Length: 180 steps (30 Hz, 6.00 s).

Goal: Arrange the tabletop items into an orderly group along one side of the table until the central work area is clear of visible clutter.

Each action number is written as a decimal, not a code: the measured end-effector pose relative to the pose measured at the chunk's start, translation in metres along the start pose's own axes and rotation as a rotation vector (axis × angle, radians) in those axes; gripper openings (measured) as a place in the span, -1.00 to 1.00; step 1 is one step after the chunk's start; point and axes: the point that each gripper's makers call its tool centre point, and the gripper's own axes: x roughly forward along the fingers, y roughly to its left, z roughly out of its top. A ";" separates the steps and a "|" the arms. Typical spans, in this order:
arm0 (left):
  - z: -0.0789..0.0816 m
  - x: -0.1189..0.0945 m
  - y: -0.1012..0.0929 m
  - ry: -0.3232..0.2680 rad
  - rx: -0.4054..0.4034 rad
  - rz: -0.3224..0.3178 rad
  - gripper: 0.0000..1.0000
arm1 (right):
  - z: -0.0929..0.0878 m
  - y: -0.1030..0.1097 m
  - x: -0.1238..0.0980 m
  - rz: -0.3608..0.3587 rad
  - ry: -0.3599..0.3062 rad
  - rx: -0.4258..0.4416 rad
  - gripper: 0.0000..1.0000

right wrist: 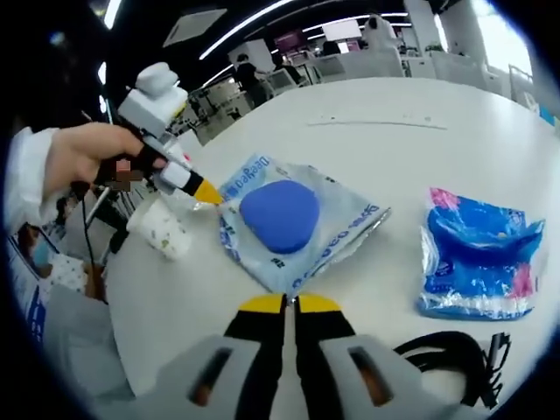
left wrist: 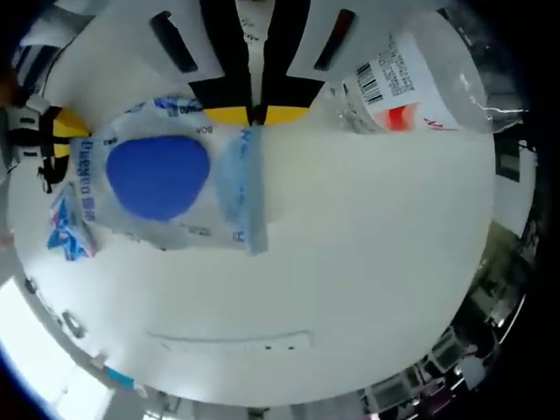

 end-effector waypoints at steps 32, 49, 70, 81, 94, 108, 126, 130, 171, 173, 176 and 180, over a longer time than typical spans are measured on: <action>0.002 -0.027 -0.038 -0.101 0.040 0.000 -1.00 | 0.034 -0.040 -0.029 -0.065 0.010 -0.248 -1.00; -0.010 -0.003 -0.042 -0.056 0.129 0.076 -1.00 | 0.019 -0.051 -0.021 -0.042 0.045 -0.201 -1.00; -0.024 0.005 -0.047 -0.020 0.326 0.215 -1.00 | -0.004 -0.056 -0.014 -0.097 0.128 -0.188 -1.00; -0.026 0.004 -0.048 -0.034 0.342 0.243 -1.00 | -0.005 -0.053 -0.015 -0.127 0.148 -0.264 -1.00; -0.015 -0.012 -0.039 -0.107 0.306 0.264 -0.94 | 0.020 -0.046 -0.029 -0.181 0.062 -0.369 -0.61; 0.050 -0.114 -0.084 -0.566 0.246 0.087 0.68 | 0.079 -0.017 -0.076 -0.196 -0.076 -0.453 0.16; 0.038 -0.155 -0.059 -0.594 0.208 0.034 0.93 | 0.081 -0.024 -0.100 -0.242 -0.025 -0.335 0.42; 0.028 -0.160 -0.053 -0.588 0.213 0.029 0.93 | 0.077 -0.019 -0.105 -0.251 -0.027 -0.313 0.44; -0.071 -0.184 0.012 -0.595 0.083 0.022 0.93 | 0.065 0.056 -0.077 -0.098 -0.017 -0.391 0.35; -0.077 -0.185 0.014 -0.594 0.071 0.020 0.93 | 0.065 0.063 -0.068 -0.071 -0.010 -0.395 0.34; -0.090 -0.187 0.021 -0.588 0.050 0.022 0.93 | 0.066 0.075 -0.057 -0.043 -0.005 -0.415 0.33; -0.104 -0.190 0.029 -0.593 0.029 0.027 0.93 | 0.067 0.094 -0.046 0.000 0.002 -0.453 0.32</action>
